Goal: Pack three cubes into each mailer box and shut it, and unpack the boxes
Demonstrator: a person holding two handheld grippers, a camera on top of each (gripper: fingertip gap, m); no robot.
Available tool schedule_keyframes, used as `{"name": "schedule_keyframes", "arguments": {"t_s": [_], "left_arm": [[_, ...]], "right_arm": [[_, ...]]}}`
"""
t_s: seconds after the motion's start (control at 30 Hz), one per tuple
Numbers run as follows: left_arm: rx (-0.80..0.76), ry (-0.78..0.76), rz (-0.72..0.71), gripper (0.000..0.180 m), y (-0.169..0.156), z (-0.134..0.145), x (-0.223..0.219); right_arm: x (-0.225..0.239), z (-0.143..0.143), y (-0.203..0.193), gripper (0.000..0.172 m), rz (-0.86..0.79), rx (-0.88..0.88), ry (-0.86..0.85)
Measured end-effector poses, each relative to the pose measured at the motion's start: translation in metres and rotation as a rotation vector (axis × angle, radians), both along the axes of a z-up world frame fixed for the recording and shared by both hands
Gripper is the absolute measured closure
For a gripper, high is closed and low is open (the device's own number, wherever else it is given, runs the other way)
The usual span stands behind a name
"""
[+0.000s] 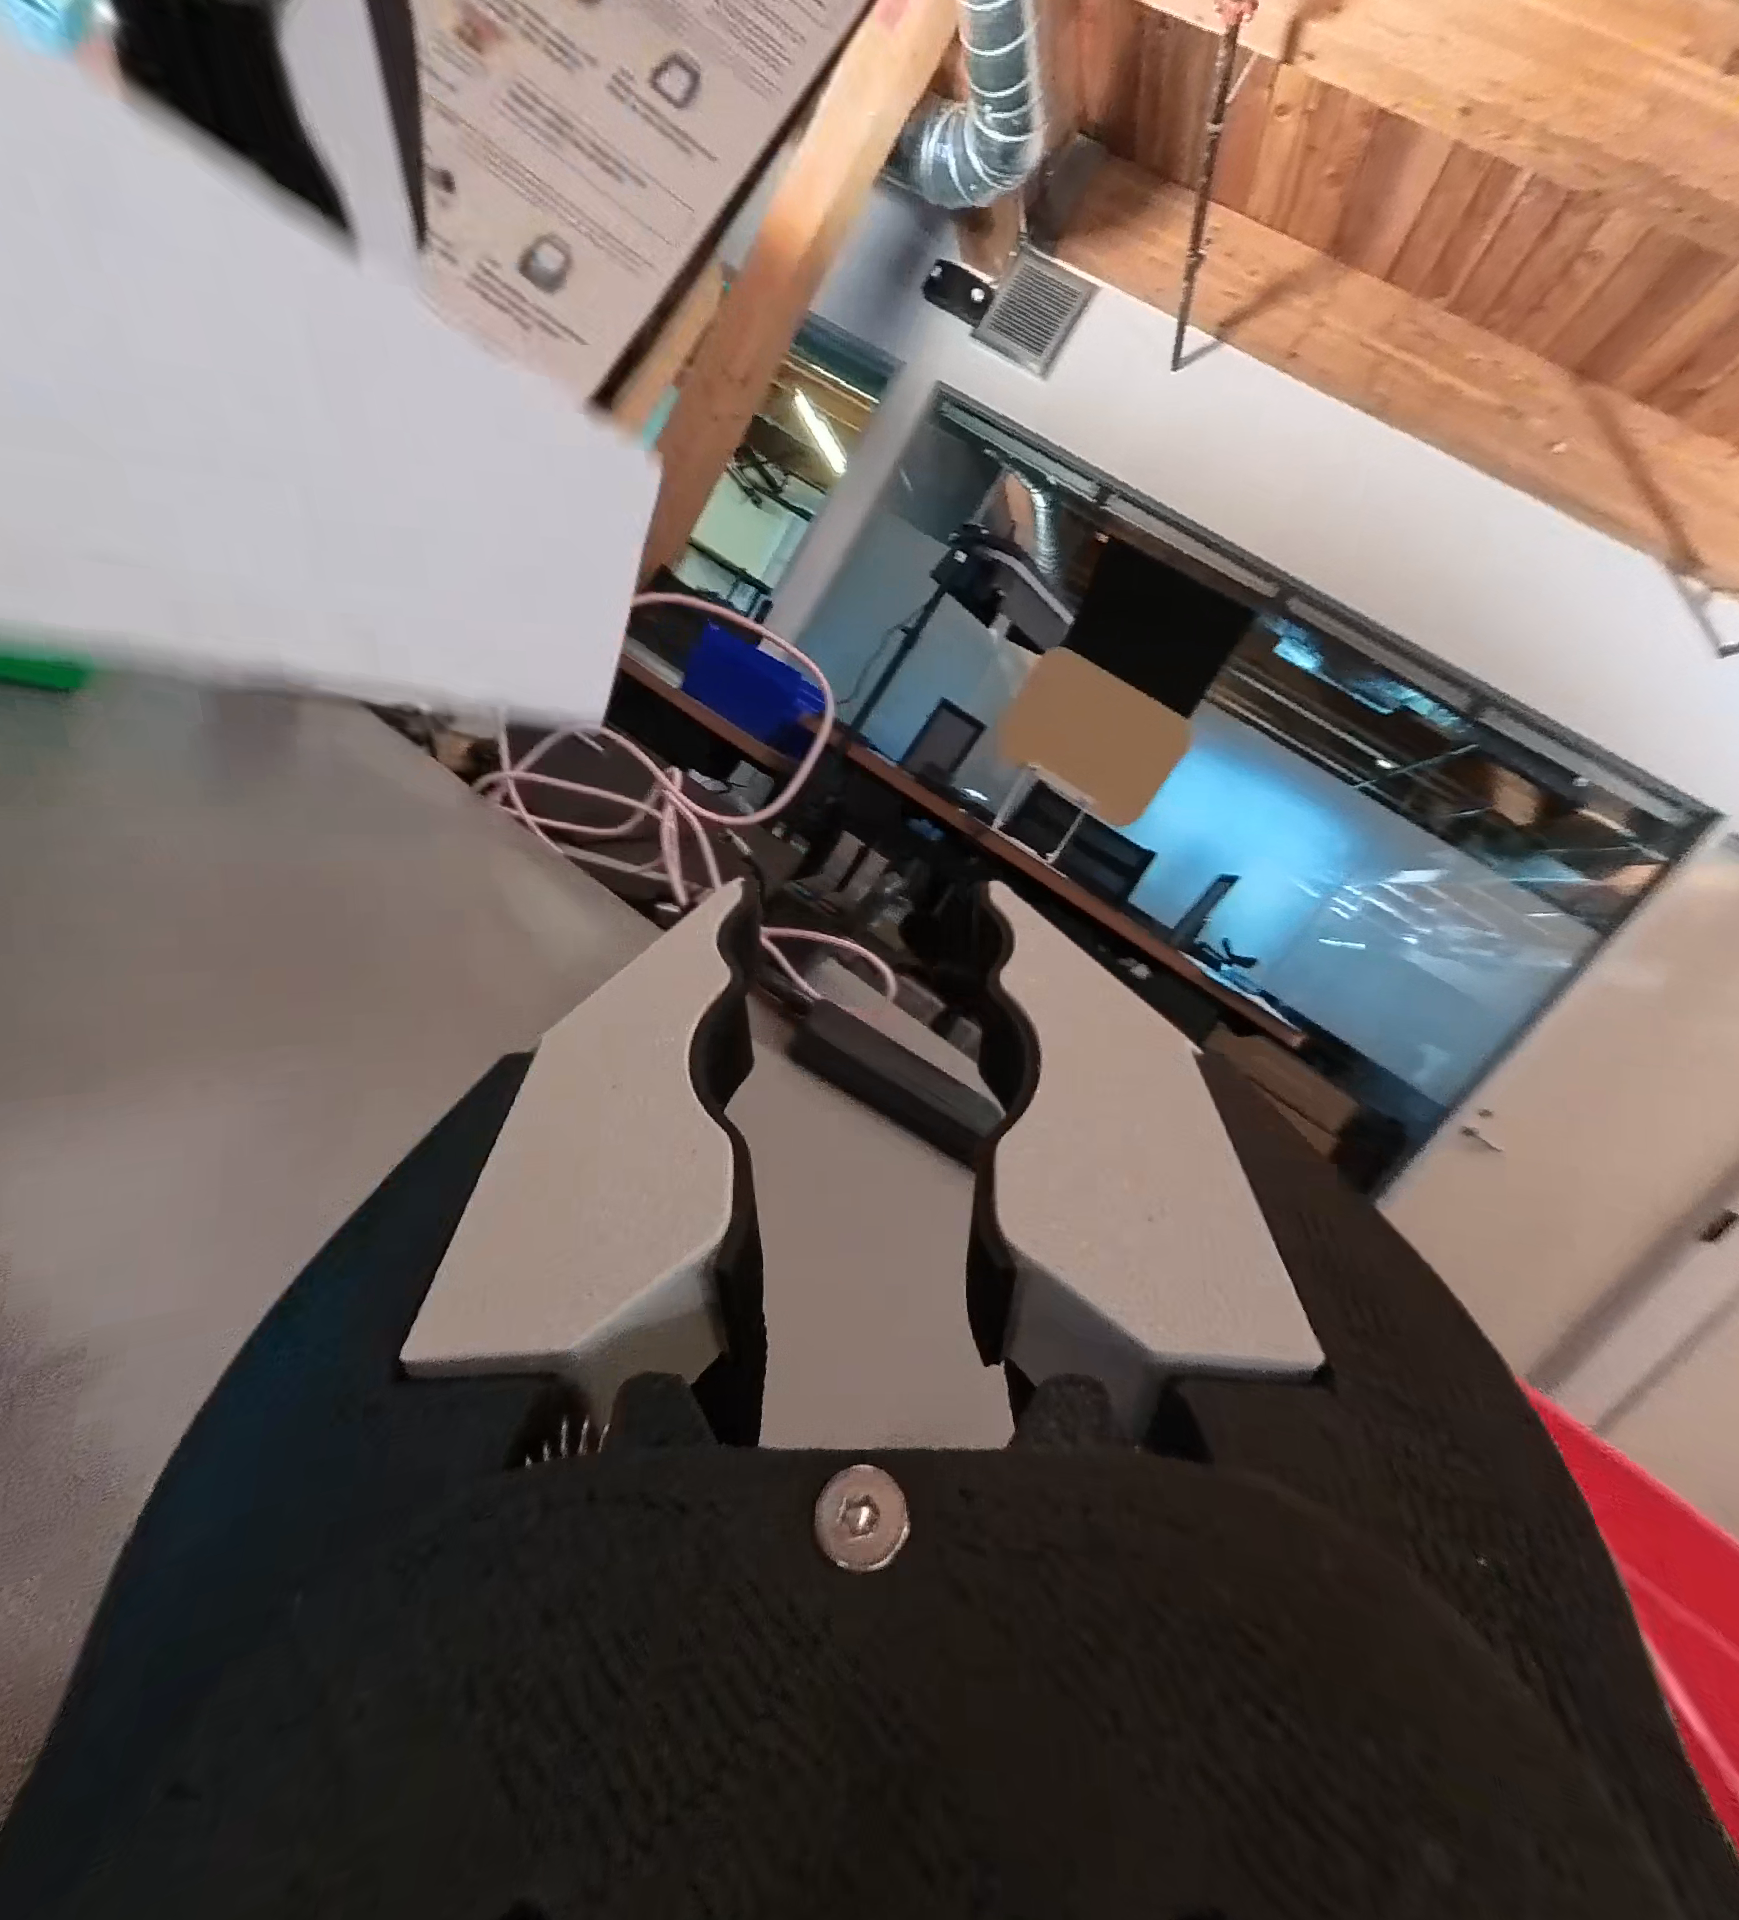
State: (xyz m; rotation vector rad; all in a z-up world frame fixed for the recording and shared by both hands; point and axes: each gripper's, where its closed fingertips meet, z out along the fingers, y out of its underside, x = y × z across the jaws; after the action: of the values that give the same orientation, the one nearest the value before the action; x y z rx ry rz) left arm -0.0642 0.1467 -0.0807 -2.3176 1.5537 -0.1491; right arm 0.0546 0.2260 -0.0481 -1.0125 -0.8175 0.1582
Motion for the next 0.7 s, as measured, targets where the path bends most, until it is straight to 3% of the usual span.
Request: {"name": "schedule_keyframes", "arguments": {"t_s": [0.2,0.43,0.6,0.7], "left_arm": [[0.019,-0.102,0.109,0.046,0.014,-0.056,0.061],[0.092,-0.044,0.152,0.049,0.018,-0.088,0.069],[0.106,-0.116,0.173,0.050,0.020,-0.088,0.074],[0.243,-0.213,0.134,0.047,0.025,-0.065,0.086]], "right_arm": [[0.018,0.001,0.010,0.132,-0.051,0.017,-0.004],[0.015,0.002,0.005,0.131,0.018,-0.009,0.044],[0.014,0.003,0.004,0.129,0.047,-0.023,0.064],[0.014,0.004,0.003,0.127,0.064,-0.037,0.078]]}}
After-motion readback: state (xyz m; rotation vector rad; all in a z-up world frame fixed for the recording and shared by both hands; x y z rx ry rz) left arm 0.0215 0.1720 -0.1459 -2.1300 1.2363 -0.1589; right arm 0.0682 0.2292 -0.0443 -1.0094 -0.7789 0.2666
